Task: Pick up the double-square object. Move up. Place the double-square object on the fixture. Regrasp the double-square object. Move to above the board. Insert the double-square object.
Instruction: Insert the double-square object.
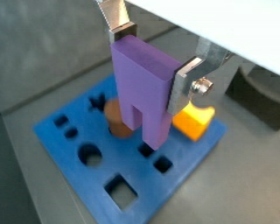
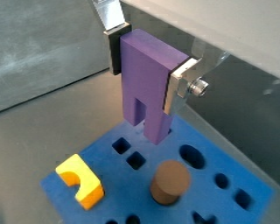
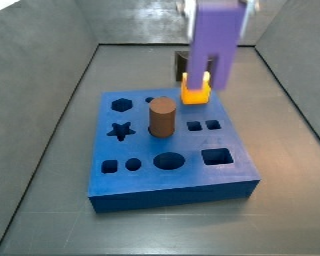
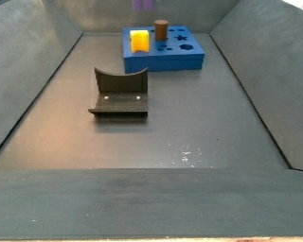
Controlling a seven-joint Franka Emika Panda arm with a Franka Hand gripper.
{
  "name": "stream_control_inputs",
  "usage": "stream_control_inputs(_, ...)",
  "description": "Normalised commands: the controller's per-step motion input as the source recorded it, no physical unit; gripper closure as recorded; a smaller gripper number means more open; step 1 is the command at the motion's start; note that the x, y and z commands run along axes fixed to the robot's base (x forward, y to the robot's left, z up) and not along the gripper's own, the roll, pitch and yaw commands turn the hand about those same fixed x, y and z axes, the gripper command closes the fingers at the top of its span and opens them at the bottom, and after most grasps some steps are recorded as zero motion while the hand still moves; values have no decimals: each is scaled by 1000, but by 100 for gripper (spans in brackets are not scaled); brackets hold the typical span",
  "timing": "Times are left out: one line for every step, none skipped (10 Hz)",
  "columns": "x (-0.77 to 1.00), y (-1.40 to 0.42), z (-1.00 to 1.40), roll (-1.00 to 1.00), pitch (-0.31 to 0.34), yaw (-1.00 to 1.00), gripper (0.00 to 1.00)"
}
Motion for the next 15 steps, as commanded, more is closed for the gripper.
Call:
stream_control_inputs(454, -14, -577, 210, -147, 214, 100)
stream_control_inputs(334, 0, -666, 230, -136, 266, 100)
stream_control_inputs(100, 0, -654, 96, -100, 6, 100)
stream_control_inputs(-17, 57, -286, 0, -39, -31, 100)
stream_control_inputs(-131, 143, -243, 73, -11, -89, 100)
stream_control_inputs(0, 71, -206, 64, 0, -257, 100)
stream_control_inputs(-11, 91, -194, 27, 0, -423, 100)
stream_control_inputs(-3, 40, -171, 0, 0, -217, 100)
stream_control_inputs(0, 0, -289, 0, -49, -26, 100)
stream_control_inputs(0, 0, -486, 0, -106, 0, 100)
stream_control_inputs(0, 0, -491, 11, -91, 0, 100)
stream_control_inputs(0, 0, -323, 23, -33, 0, 100)
stream_control_inputs(0, 0, -206, 0, 0, -20, 100)
stream_control_inputs(0, 34, -386, 0, -46, 0, 100)
stream_control_inputs(-17, 43, -506, 244, -97, 0, 100)
